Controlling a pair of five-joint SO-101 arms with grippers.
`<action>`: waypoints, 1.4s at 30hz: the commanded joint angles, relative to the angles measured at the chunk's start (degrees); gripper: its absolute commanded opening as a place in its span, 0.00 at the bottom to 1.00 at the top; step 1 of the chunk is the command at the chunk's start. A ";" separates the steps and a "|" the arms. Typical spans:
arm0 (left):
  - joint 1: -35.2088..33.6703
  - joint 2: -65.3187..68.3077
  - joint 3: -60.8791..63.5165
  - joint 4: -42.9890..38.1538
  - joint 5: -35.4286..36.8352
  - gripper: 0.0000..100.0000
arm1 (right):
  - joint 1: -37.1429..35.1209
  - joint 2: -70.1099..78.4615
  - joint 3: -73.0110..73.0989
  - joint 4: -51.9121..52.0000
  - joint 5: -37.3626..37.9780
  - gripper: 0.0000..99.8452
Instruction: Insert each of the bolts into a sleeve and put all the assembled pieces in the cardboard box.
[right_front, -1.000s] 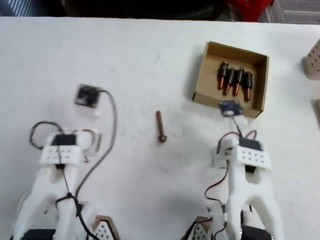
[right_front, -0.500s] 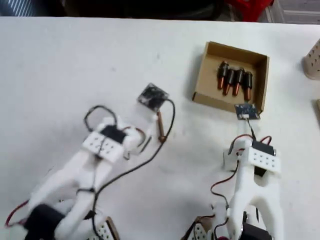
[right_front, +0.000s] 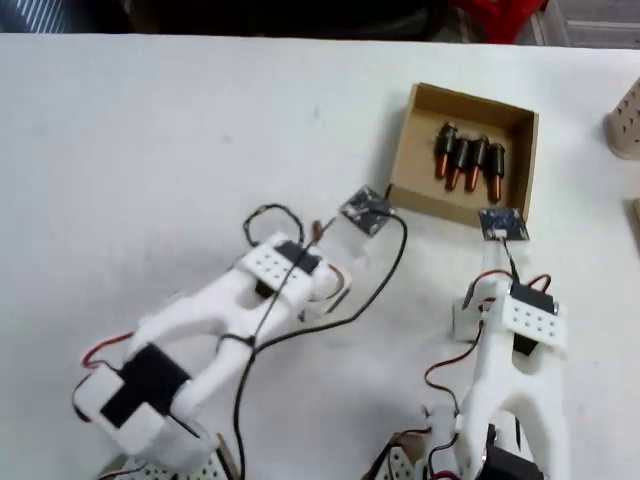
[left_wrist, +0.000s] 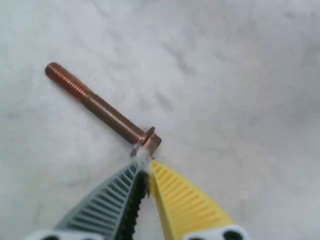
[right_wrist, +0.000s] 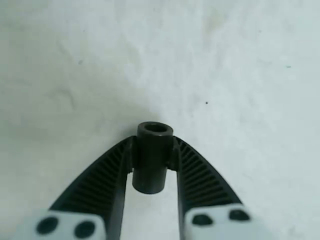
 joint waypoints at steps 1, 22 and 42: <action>1.10 1.80 -5.19 -1.85 1.05 0.02 | 0.66 -0.22 -0.70 -0.84 0.53 0.02; 1.54 -4.88 -13.10 4.04 0.62 0.02 | 0.66 -0.13 -0.62 -0.92 0.53 0.02; -0.04 24.48 -35.43 10.81 -8.44 0.02 | 0.66 -0.13 -0.53 -0.92 0.53 0.02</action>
